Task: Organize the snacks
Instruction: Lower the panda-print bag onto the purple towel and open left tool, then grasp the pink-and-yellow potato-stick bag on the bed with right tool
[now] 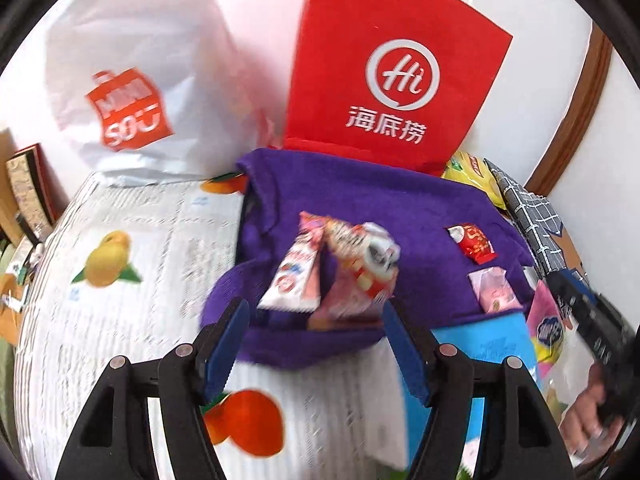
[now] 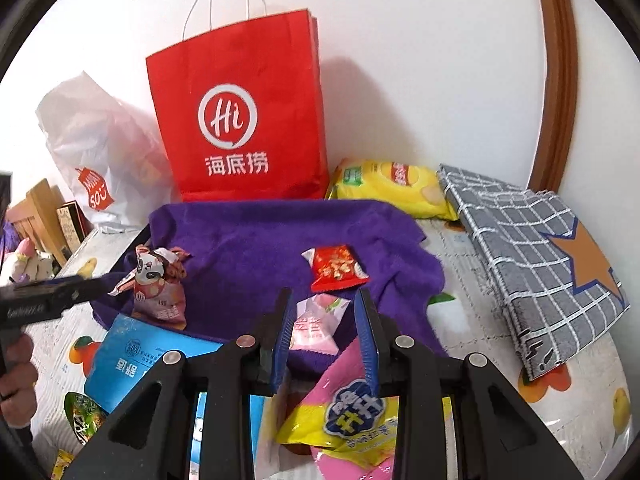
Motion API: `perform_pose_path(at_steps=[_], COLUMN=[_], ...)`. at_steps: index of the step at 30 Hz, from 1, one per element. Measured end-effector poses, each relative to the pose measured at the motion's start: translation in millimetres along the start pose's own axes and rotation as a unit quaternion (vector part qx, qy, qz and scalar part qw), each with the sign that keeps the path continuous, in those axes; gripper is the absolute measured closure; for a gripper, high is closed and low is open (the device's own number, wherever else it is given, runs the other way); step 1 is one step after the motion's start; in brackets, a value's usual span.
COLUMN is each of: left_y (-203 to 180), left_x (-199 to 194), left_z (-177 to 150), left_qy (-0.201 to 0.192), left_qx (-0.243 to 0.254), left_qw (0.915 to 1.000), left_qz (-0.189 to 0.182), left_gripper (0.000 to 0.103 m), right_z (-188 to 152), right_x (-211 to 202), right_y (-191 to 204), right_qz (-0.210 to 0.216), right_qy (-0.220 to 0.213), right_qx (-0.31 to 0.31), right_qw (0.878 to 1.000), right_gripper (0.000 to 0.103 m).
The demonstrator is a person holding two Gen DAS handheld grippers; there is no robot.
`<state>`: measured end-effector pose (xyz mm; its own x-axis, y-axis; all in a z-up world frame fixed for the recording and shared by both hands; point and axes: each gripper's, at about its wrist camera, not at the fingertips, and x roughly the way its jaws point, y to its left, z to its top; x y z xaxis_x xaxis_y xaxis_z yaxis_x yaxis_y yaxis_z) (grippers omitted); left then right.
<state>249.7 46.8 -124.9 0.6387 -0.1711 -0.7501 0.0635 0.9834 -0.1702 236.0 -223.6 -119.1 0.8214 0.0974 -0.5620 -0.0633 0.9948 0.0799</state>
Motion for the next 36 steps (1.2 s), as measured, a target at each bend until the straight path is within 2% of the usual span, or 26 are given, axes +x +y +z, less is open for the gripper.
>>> perform_pose_path(at_steps=[2,5,9,12,15,19,23,27,31,36], left_y=[7.3,17.7,30.2,29.1,25.8,22.0,20.5,22.4,20.7,14.4], left_x=[-2.7,-4.2,-4.8,-5.5,-12.7,-18.3,-16.1,-12.5,-12.7,-17.1], left_z=[-8.0,-17.4,-27.1,-28.8,-31.3,-35.6,-37.6,-39.1,-40.4,-42.8], left_qy=[-0.002,0.001,0.001,0.009,-0.002,-0.010,-0.009,0.001,0.003,-0.001], left_qx=[-0.006,-0.013,-0.024,-0.024,-0.015,-0.002,0.006,0.001,0.002,0.015], left_qw=[1.0000,0.9999,0.9996,0.9994,0.9993,0.9992,0.9995,0.9992,0.9989,0.9984], left_qz=[0.001,0.000,-0.012,-0.025,-0.034,-0.039,-0.031,-0.039,-0.047,-0.054], left_gripper=[0.036,0.036,0.036,0.036,0.035,0.034,0.034,0.034,0.034,0.034], right_z=[0.9,-3.6,-16.2,-28.8,-40.9,-44.5,-40.9,-40.5,-44.8,-62.4], right_x=[-4.4,-14.4,-20.8,-24.3,-21.4,-13.1,3.1,16.6,8.2,-12.1], right_y=[-5.6,-18.7,-31.2,-37.9,-38.8,-32.7,-33.5,-34.7,-36.3,-34.4], right_qz=[-0.005,-0.007,-0.020,-0.003,0.015,0.006,0.004,0.014,0.051,0.057], right_qy=[-0.006,-0.017,0.009,0.028,0.052,0.058,0.072,0.086,0.097,0.099], right_qx=[0.009,0.031,0.037,0.036,0.031,0.018,0.015,-0.005,-0.025,-0.053], right_qw=[1.000,0.999,0.999,0.999,0.998,0.998,0.997,0.996,0.994,0.992], right_gripper=[0.071,0.061,0.059,0.051,0.048,0.038,0.038,0.037,0.036,0.036])
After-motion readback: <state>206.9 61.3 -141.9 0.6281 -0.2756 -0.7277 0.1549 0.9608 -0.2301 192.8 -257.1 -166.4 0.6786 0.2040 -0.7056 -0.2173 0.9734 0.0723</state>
